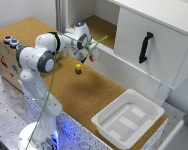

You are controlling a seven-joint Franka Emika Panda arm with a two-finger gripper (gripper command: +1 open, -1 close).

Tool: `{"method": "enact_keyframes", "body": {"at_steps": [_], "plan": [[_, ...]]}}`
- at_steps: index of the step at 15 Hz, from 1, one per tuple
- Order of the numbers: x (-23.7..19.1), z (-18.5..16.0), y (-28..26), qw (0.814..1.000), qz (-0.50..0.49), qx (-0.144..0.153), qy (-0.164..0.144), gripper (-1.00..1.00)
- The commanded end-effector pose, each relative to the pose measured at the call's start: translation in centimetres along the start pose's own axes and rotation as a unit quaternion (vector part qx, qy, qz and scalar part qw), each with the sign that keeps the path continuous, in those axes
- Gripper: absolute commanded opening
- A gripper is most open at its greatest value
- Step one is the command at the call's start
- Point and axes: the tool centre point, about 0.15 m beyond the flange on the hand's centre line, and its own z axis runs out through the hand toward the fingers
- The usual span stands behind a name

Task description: Place the grasped pink block inside the left cabinet

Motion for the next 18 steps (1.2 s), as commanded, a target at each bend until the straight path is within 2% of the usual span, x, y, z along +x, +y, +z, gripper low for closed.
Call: {"method": "enact_keyframes", "body": {"at_steps": [1,3,5,9,11,12,15,18], "plan": [[7.4,-2.4,-2.7,0.997,-0.074,0.01,0.009,-1.0],[9.9,-2.3,-3.4,0.995,-0.1,0.014,0.022,-1.0],[11.8,-1.3,-4.3,0.993,-0.116,0.027,0.019,-1.0],[14.1,0.6,-5.4,0.992,-0.119,0.035,0.025,-1.0],[14.5,1.2,-5.8,0.993,-0.114,0.03,0.02,-1.0],[14.3,1.0,-6.1,0.993,-0.116,0.017,0.022,1.0],[12.8,-1.5,-6.1,0.993,-0.116,0.004,0.032,1.0],[11.1,-2.9,-6.4,0.994,-0.108,0.01,0.035,1.0]]}}
